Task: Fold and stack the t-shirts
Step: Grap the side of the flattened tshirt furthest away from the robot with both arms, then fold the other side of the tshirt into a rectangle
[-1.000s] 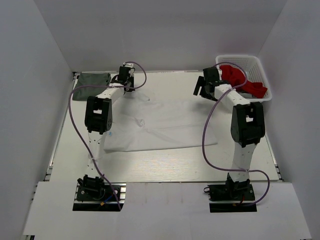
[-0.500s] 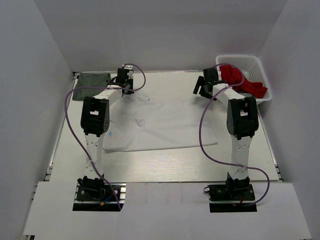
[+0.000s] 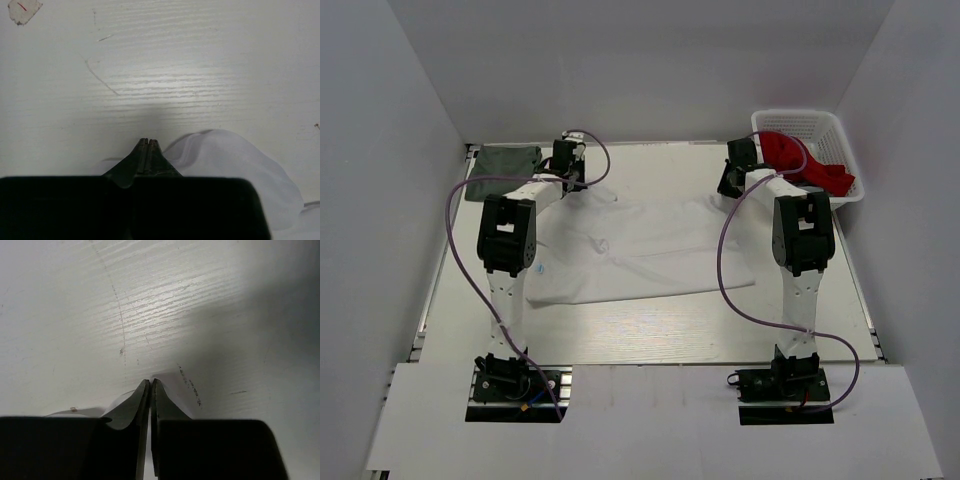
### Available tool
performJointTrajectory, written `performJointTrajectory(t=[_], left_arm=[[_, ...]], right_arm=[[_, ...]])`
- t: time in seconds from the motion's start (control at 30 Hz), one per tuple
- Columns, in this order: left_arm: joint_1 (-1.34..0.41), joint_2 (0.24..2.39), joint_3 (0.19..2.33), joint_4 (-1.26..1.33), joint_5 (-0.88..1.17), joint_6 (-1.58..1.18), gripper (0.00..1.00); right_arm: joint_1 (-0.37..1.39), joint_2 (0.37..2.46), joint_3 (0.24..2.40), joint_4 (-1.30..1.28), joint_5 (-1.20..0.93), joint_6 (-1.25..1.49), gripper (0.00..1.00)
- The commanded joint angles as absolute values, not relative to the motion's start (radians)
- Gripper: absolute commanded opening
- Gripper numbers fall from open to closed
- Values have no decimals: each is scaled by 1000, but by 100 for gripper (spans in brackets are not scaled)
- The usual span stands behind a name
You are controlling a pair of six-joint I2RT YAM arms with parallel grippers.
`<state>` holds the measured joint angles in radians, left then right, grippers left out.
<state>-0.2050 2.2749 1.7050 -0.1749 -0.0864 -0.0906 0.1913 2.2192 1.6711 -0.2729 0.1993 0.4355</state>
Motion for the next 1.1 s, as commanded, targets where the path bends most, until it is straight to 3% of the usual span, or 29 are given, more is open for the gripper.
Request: performJointTrajectory(t=[0.0, 0.27, 1.07], left_arm=[[-209, 2154, 1663, -132, -89, -100, 0], [-209, 2014, 1528, -81, -80, -138, 0], [-232, 1405, 908, -118, -187, -446, 0]], right_arm=[[189, 2192, 1671, -229, 209, 430, 3], [193, 2160, 1657, -229, 225, 410, 0], [192, 1815, 1299, -89, 162, 388, 0]])
